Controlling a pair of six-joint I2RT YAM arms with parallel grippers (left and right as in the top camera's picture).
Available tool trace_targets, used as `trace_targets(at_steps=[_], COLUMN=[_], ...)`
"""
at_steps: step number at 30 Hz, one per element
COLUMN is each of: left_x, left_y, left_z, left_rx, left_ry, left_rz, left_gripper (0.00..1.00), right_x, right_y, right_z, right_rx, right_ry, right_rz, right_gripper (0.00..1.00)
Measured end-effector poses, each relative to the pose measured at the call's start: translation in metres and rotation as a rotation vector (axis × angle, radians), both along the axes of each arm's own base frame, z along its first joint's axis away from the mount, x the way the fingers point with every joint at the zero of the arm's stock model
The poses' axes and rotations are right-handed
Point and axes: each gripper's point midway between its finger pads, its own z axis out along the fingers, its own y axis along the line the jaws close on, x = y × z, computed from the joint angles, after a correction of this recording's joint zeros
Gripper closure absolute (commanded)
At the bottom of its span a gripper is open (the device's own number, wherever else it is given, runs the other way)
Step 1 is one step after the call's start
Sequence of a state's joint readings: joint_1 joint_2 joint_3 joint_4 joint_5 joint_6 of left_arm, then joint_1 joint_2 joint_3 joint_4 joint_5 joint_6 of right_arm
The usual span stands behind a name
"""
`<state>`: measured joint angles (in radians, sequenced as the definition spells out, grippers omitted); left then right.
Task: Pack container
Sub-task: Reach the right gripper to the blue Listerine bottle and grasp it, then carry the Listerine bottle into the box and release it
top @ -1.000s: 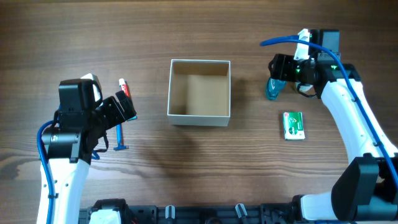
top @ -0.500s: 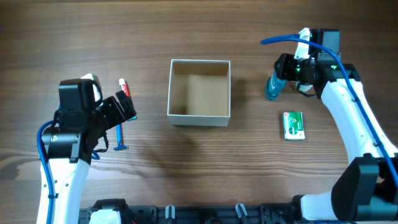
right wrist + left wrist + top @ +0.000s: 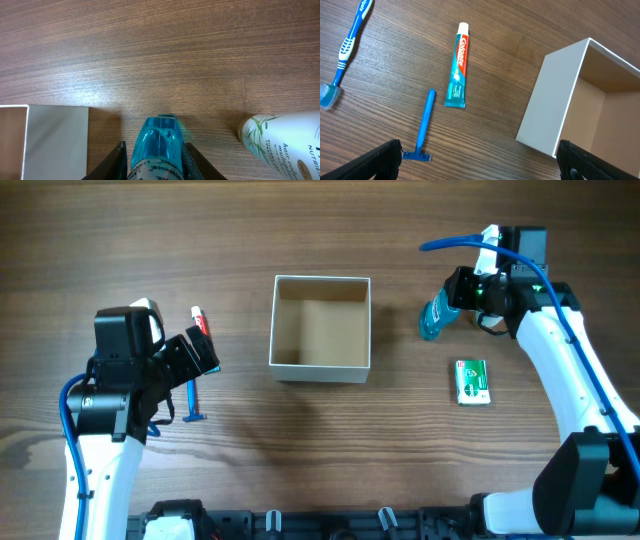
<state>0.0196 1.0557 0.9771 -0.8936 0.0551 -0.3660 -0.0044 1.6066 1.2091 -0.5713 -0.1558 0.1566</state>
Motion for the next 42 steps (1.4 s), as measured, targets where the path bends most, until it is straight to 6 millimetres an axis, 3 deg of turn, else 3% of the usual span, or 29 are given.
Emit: trace_targets(at_steps=[12, 16, 20, 28, 33, 37, 42], left_x=[0.0, 0.0, 0.0, 0.0, 0.0, 0.0, 0.0], left_y=[0.0, 0.0, 0.0, 0.0, 0.0, 0.0, 0.0], left_z=[0.0, 0.0, 0.0, 0.0, 0.0, 0.0, 0.0], left_rx=[0.0, 0.0, 0.0, 0.0, 0.0, 0.0, 0.0], left_ry=[0.0, 0.0, 0.0, 0.0, 0.0, 0.0, 0.0], left_rz=[0.0, 0.0, 0.0, 0.0, 0.0, 0.0, 0.0], left_gripper=[0.0, 0.0, 0.0, 0.0, 0.0, 0.0, 0.0], right_x=[-0.001, -0.007, -0.022, -0.028, -0.031, -0.029, -0.013], right_y=[0.001, 0.008, 0.029, 0.087, 0.138, 0.18, 0.217], right_z=[0.001, 0.01, 0.043, 0.158, 0.199, 0.197, 0.152], right_rx=[-0.007, -0.048, -0.087, -0.048, 0.027, 0.062, 0.065], right_ry=[-0.002, -0.012, -0.072, -0.328, -0.455, -0.479, -0.404], right_rz=[0.001, 0.018, 0.069, 0.144, 0.177, 0.222, 0.243], right_gripper=[0.96, 0.96, 0.96, 0.96, 0.96, 0.96, 0.96])
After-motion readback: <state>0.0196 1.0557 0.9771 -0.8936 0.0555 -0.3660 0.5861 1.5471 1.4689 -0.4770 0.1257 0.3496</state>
